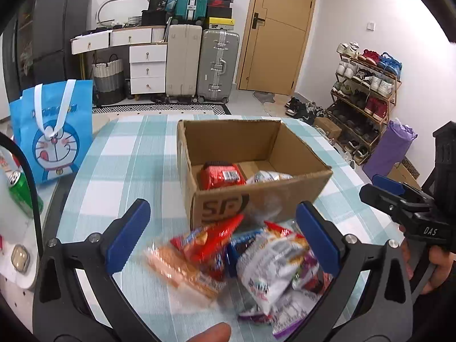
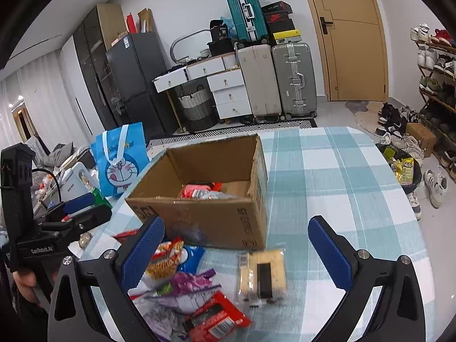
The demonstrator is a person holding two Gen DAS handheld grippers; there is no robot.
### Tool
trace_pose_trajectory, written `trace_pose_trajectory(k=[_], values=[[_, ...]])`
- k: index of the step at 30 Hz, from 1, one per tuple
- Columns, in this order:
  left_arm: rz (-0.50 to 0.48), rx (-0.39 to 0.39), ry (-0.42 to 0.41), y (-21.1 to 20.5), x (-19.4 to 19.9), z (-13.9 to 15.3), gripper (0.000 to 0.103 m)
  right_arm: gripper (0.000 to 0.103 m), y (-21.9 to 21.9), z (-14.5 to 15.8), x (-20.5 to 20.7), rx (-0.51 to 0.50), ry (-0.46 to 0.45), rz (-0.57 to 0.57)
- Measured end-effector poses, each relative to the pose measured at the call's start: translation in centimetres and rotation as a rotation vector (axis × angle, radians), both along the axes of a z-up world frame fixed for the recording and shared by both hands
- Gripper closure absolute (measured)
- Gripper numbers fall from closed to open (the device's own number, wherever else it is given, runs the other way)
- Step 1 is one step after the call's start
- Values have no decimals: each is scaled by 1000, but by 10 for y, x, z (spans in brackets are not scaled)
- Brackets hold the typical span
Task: Organize snacks
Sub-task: 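Open both grippers to drop the packs into the box, then move both tools back toward the remaining snacks on the table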
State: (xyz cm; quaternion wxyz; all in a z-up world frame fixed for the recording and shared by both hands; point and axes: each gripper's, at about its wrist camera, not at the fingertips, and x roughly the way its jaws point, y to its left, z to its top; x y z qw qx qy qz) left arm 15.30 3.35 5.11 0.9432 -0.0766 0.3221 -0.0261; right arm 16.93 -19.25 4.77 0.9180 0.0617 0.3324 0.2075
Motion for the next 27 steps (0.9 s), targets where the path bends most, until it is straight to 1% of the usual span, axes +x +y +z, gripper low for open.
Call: trace_pose_trajectory(k=[4,9,12,23,27], values=[[9,8,17,-5,-21,-5,1,0,-5,-7,-15,-18,11,2],[12,-4,33,-10,-43,-10,1,0,-11,-21,-30,-15,48,-10],[7,-1,48,-15,-54,-13,1,0,-12,-30,-39,-33,74,-7],[-28,2,102,-30,-67,-40,1,0,-4,-64,-57,-87,144,17],[-11,-8,112,-29,-73,-47,1,0,1,-74,-60,-89,168,29]])
